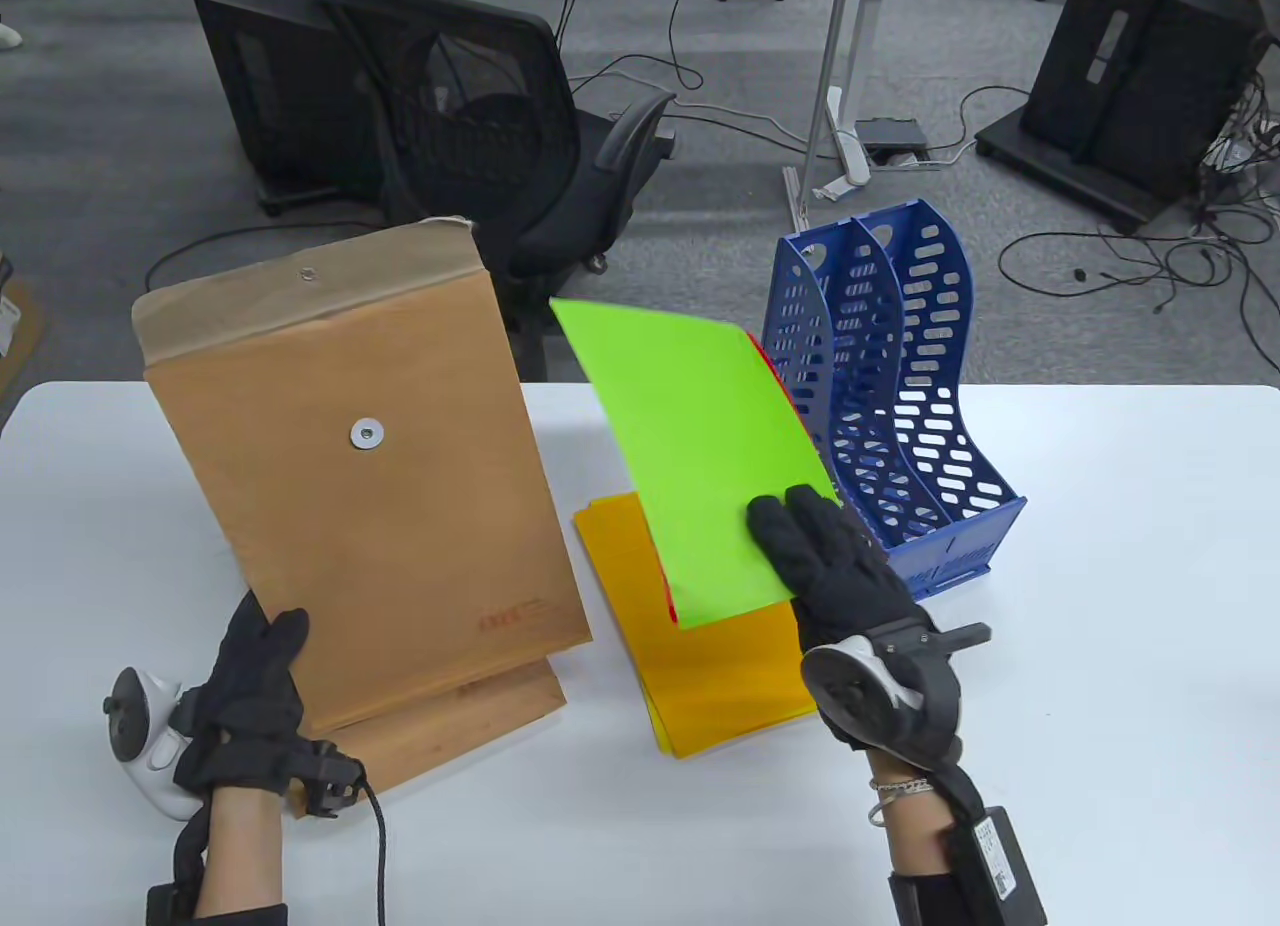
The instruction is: Pull cardstock from document pouches and stack
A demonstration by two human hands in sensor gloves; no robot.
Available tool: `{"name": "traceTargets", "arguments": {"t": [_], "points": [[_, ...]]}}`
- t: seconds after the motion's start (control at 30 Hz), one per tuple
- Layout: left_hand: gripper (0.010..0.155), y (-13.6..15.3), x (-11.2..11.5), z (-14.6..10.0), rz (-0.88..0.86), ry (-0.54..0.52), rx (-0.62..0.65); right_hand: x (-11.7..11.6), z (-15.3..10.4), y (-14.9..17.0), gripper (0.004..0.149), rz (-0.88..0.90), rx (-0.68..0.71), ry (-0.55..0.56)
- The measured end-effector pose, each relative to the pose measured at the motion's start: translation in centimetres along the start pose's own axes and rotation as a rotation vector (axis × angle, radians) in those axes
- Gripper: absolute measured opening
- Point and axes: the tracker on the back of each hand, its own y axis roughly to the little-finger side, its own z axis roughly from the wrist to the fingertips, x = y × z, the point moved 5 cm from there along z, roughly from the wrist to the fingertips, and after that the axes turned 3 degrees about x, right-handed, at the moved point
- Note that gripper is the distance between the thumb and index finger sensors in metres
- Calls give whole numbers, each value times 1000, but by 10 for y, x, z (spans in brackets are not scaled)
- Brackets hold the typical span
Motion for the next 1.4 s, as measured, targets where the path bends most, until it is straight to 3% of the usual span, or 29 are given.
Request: {"name": "traceTargets", "arguments": {"t": [0.07, 0.2, 0.33, 0.5, 0.6, 0.67, 0.77, 0.83, 1.0, 1.17, 1.27, 1.4], "points": [[47, -1, -5, 0, 11, -11, -10, -45, -16, -13, 47, -123, 106, -118], [47, 2, -7, 0, 5, -14, -27, -99, -40, -25, 47, -188, 185, -293], [47, 5, -8, 0, 1, -19, -35, -131, -63, -22, 49, -205, 210, -473], [47, 7, -7, -1, 11, -20, -47, -168, -97, -15, 76, -94, 167, -972], [47, 9, -6, -1, 25, -32, -58, -176, -107, -10, 80, -49, 109, -1123], [47, 10, -7, -1, 38, -36, -69, -167, -100, -10, 77, 9, 86, -1036], [48, 13, -9, -1, 59, -52, -101, -134, -80, -12, 73, 176, -63, -812], [48, 15, -9, -3, 62, -79, -122, -117, -74, -20, 72, 283, -129, -748], [50, 14, -13, -11, 143, -200, -202, -89, -82, -47, 77, 299, -176, -712], [54, 26, -28, -21, 318, -316, -370, -92, -94, -59, 78, 87, -101, -745], [60, 31, -40, -24, 470, -343, -464, -93, -97, -55, 77, 119, -125, -740], [63, 44, -55, -27, 514, -350, -574, -95, -99, -49, 76, 158, -153, -739]]}}
